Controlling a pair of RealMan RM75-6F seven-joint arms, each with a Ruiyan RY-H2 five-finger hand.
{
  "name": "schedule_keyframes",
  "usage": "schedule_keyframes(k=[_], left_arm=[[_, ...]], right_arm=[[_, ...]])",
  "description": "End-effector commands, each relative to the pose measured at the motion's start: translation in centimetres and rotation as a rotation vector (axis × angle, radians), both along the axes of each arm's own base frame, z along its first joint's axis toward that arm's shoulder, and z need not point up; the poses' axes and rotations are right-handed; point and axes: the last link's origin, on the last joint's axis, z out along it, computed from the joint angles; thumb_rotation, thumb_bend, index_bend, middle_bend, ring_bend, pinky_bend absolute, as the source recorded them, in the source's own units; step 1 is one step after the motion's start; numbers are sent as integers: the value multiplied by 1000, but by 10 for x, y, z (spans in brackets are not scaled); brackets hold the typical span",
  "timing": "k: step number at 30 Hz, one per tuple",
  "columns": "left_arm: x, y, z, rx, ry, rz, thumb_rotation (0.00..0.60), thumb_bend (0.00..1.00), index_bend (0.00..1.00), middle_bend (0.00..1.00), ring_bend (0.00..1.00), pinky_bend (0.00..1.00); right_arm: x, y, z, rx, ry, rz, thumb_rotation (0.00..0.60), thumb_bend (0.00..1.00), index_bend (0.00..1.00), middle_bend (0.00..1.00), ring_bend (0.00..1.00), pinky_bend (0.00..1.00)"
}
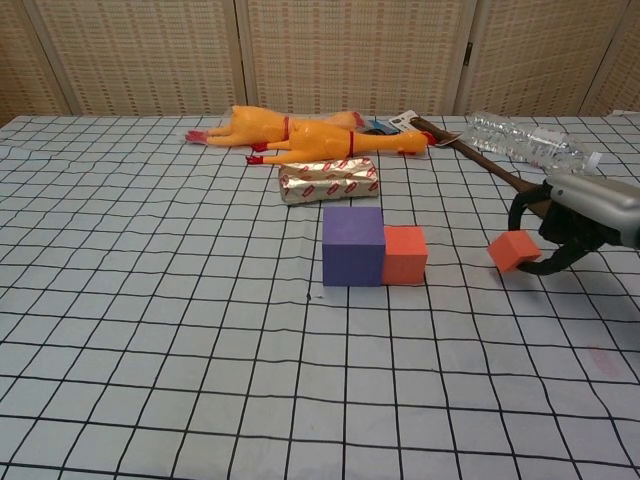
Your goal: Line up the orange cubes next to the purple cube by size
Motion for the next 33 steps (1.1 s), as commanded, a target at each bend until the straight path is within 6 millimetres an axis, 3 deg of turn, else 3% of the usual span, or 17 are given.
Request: schedule_keyframes(k=[1,10,33], left_arm=[[0,0,0,1,-1,0,600,449,360,498,402,553],[0,0,0,-4,0,1,600,448,360,499,401,553],[0,0,1,-3,-2,-2,600,450,360,499,402,553]], right_arm=[[5,0,-5,4,-20,-4,600,121,552,979,965,945],[12,0,-23,17,-78,-20,600,121,553,980,969,946],[24,-5,-44,5,-135,-36,600,121,555,981,969,947]])
